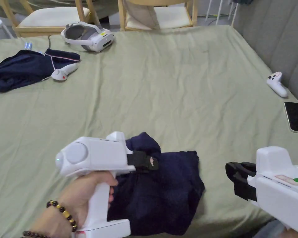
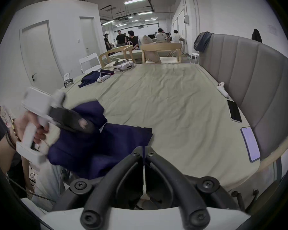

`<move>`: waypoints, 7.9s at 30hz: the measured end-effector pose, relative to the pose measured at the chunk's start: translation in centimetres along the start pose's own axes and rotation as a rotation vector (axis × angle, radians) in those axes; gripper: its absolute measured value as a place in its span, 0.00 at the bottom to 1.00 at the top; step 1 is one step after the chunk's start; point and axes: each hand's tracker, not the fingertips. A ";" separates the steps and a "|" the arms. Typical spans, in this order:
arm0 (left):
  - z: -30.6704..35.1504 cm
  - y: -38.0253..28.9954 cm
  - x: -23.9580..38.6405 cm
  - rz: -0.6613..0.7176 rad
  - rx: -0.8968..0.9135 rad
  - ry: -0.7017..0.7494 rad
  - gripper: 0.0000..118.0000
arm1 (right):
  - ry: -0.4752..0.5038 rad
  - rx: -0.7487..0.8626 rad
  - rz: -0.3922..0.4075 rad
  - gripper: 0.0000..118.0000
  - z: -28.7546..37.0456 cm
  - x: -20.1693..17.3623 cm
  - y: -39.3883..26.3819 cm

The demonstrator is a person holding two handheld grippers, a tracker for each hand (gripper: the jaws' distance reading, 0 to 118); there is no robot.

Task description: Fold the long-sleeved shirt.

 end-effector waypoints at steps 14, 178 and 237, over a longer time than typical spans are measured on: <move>9.5 0.3 -1.2 0.028 0.297 -0.208 0.90 | -0.053 -0.010 -0.115 0.01 1.5 2.8 -1.3; 13.3 -8.2 4.2 -0.504 1.132 0.704 0.85 | -0.313 0.674 0.105 0.39 -1.6 -5.9 6.4; 13.2 -7.5 5.4 -0.579 1.166 0.714 0.94 | -0.340 0.674 0.103 1.00 -2.0 -5.3 6.5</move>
